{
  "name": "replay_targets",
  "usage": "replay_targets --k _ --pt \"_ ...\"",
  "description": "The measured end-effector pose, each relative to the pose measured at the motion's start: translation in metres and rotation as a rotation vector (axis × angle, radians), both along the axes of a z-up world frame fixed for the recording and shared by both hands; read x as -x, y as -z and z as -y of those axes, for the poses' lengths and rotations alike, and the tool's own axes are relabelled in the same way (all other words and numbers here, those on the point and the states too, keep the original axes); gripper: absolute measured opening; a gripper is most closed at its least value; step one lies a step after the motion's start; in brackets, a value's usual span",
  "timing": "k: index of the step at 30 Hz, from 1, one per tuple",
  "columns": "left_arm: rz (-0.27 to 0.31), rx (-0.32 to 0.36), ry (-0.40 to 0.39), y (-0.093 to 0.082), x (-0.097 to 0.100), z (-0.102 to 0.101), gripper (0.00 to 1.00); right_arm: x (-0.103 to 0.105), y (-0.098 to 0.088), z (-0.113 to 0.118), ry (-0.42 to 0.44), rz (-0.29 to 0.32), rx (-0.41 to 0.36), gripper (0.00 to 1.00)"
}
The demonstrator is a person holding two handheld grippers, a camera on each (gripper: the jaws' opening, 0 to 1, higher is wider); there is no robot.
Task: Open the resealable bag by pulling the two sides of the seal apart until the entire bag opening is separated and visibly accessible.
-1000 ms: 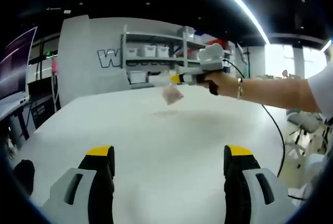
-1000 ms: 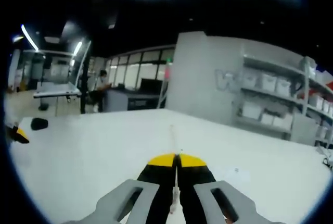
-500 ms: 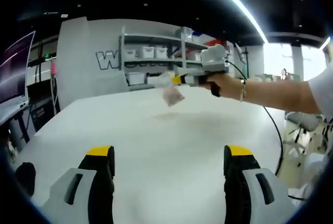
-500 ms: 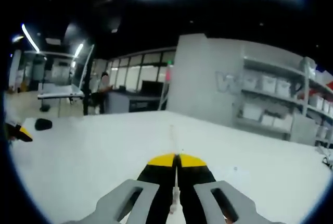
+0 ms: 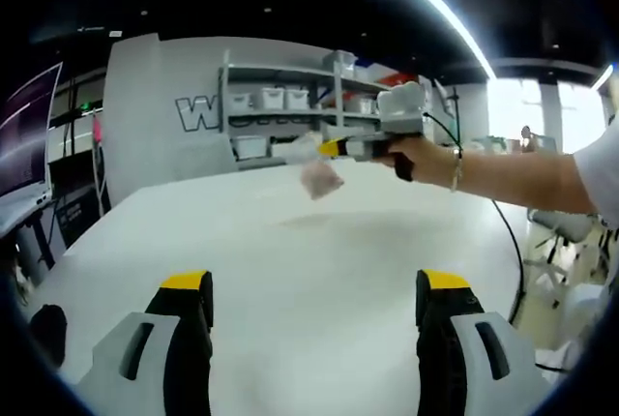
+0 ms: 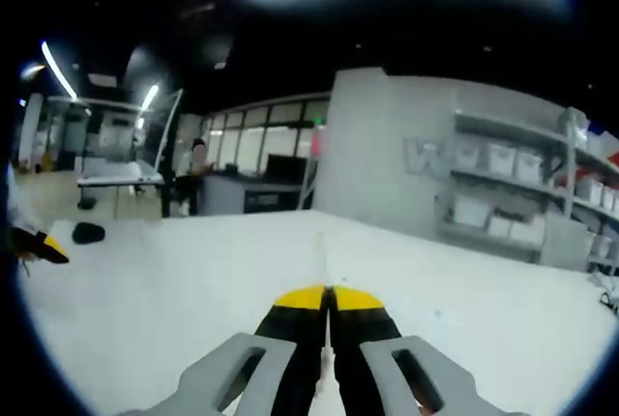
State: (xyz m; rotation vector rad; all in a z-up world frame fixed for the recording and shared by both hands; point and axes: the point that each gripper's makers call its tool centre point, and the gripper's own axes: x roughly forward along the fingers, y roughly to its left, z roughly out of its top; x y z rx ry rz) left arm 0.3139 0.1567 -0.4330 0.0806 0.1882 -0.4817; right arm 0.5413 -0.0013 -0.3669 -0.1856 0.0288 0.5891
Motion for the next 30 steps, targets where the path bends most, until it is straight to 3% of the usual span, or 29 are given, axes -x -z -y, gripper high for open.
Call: replay_targets --k 30 --pt "0.000 -0.013 0.012 -0.002 -0.001 0.005 0.84 0.032 -0.001 0.011 -0.028 0.018 -0.043 0.00"
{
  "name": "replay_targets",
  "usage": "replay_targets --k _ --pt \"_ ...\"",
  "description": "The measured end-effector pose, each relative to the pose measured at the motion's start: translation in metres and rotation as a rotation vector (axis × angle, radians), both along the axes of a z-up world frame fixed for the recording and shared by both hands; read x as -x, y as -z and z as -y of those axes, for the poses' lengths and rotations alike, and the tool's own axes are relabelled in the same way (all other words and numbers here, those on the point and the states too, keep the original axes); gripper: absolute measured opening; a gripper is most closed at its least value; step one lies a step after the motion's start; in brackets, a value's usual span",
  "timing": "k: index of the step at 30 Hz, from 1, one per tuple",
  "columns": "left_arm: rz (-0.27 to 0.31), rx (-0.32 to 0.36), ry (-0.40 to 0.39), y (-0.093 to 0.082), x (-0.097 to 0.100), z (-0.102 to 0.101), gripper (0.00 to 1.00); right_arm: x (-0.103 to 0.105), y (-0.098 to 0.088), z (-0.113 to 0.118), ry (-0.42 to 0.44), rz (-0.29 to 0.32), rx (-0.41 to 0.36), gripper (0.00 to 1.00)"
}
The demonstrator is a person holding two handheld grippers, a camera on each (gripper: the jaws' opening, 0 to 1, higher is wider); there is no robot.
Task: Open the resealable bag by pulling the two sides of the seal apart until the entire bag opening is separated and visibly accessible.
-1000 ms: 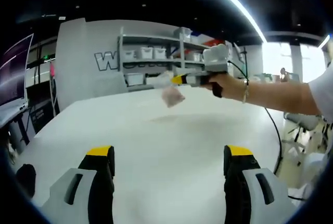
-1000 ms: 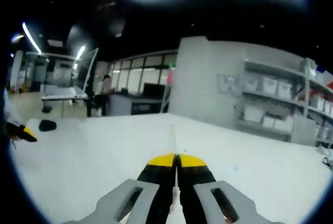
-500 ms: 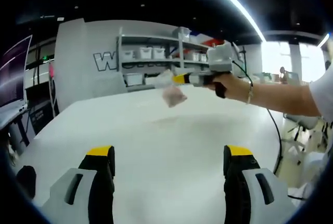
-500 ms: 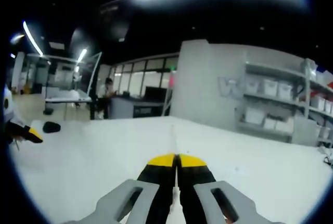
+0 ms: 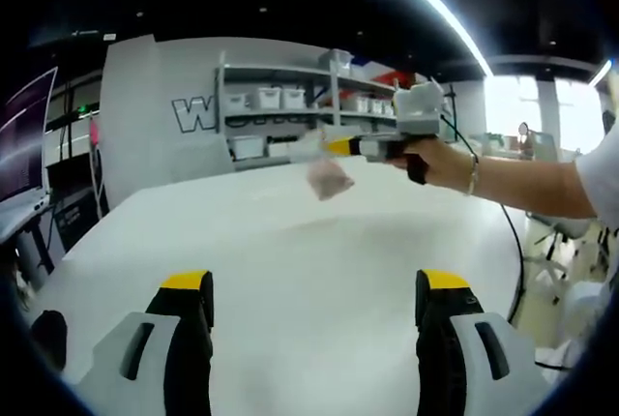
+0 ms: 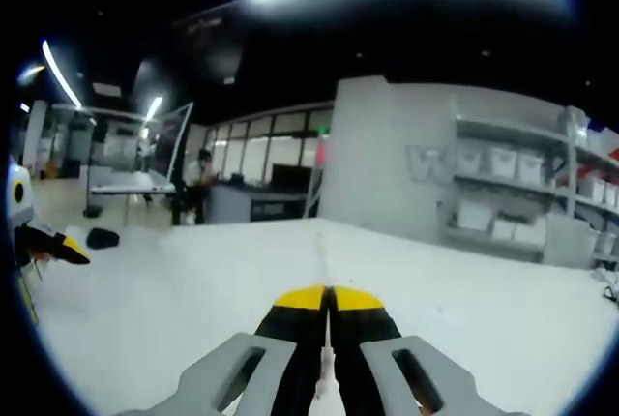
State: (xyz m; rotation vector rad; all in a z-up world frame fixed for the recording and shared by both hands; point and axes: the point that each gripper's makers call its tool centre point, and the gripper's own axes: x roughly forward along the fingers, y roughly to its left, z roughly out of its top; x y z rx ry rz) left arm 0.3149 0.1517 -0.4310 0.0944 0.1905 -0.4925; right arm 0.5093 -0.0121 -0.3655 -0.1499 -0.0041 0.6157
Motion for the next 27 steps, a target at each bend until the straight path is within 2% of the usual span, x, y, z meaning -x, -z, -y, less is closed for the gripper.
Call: replay_targets --k 27 --pt "0.000 0.002 -0.003 0.001 0.003 0.002 0.84 0.035 -0.002 0.005 -0.039 0.020 -0.030 0.00"
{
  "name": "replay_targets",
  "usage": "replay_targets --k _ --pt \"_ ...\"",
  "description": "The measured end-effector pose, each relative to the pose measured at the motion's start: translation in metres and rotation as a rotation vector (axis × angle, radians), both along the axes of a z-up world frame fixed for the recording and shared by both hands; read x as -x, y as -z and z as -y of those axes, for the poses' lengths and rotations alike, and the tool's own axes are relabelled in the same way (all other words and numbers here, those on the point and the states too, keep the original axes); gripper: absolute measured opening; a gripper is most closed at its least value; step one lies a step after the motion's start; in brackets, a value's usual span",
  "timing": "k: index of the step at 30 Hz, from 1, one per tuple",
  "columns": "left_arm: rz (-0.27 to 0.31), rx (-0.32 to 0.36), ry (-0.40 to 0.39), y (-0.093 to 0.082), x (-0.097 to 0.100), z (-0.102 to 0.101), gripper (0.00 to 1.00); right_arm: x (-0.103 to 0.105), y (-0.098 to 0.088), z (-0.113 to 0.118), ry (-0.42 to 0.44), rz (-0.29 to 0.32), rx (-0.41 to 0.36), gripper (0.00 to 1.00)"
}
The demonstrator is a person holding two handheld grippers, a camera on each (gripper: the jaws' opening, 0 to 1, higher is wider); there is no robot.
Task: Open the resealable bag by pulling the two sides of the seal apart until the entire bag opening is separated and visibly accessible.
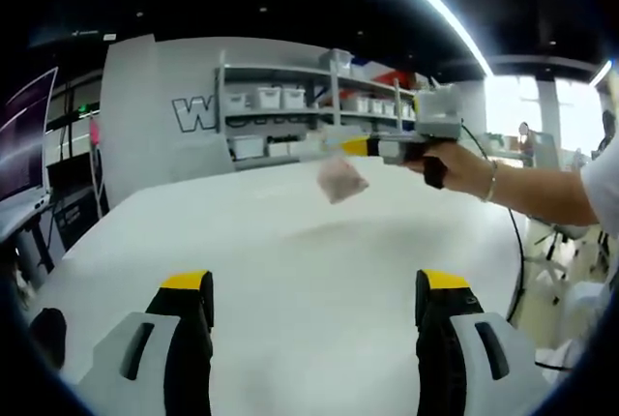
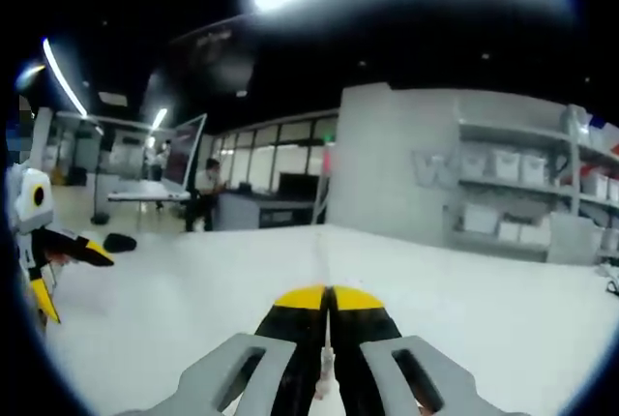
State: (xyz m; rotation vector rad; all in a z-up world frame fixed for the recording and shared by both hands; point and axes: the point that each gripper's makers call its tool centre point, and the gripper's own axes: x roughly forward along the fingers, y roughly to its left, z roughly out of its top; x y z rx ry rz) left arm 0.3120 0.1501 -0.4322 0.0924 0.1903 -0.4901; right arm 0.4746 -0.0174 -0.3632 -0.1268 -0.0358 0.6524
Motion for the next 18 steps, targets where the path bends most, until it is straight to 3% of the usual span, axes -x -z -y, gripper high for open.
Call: replay_targets --k 18 --pt "0.005 -0.002 0.010 -0.001 0.003 0.005 0.84 0.019 0.004 0.001 -0.019 -0.001 -0.016 0.00"
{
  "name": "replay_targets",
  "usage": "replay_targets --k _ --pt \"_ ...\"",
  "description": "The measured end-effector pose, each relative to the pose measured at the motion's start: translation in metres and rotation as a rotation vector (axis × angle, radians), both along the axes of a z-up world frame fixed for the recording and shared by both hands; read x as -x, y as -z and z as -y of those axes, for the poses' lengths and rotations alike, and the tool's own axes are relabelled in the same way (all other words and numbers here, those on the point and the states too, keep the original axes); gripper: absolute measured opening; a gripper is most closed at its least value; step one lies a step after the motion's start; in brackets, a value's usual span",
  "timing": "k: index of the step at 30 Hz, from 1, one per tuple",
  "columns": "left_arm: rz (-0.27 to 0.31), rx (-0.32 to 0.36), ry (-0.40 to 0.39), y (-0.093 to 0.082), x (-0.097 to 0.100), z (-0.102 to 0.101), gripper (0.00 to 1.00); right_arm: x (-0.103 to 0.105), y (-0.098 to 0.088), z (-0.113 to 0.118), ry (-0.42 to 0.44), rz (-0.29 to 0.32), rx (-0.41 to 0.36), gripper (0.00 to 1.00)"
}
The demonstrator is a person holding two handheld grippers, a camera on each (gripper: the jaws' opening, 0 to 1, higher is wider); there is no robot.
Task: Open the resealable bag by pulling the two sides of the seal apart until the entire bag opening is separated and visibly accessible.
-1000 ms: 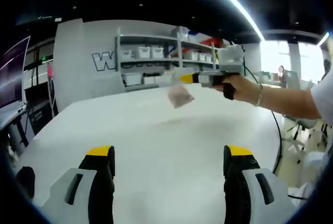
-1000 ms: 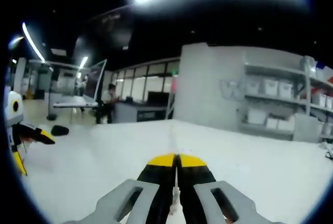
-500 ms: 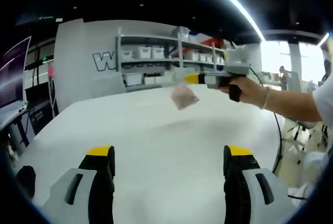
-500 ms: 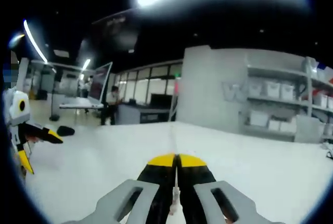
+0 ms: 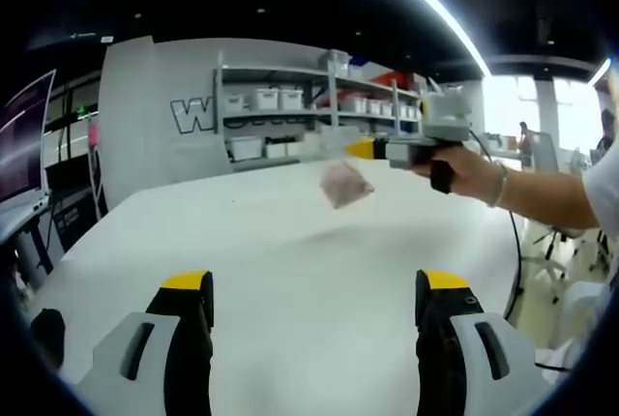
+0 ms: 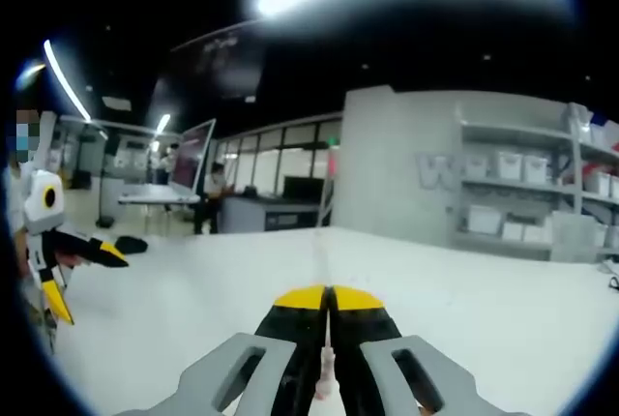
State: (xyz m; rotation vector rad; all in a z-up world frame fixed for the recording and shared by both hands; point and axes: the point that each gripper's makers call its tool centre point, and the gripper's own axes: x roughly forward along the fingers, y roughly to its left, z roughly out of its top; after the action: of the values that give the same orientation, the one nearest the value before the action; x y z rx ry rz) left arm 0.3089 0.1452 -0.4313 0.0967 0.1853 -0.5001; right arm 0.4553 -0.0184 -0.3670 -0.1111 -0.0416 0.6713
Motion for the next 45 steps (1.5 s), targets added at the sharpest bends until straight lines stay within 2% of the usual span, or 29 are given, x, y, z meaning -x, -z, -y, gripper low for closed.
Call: replay_targets --k 34,45 --pt "0.008 -0.007 0.017 -0.003 0.002 0.011 0.84 0.031 0.011 0.012 -0.007 -0.009 -0.037 0.00" --pt "0.011 -0.008 0.022 -0.004 0.004 0.013 0.84 0.046 0.005 0.013 -0.021 0.006 -0.045 0.00"
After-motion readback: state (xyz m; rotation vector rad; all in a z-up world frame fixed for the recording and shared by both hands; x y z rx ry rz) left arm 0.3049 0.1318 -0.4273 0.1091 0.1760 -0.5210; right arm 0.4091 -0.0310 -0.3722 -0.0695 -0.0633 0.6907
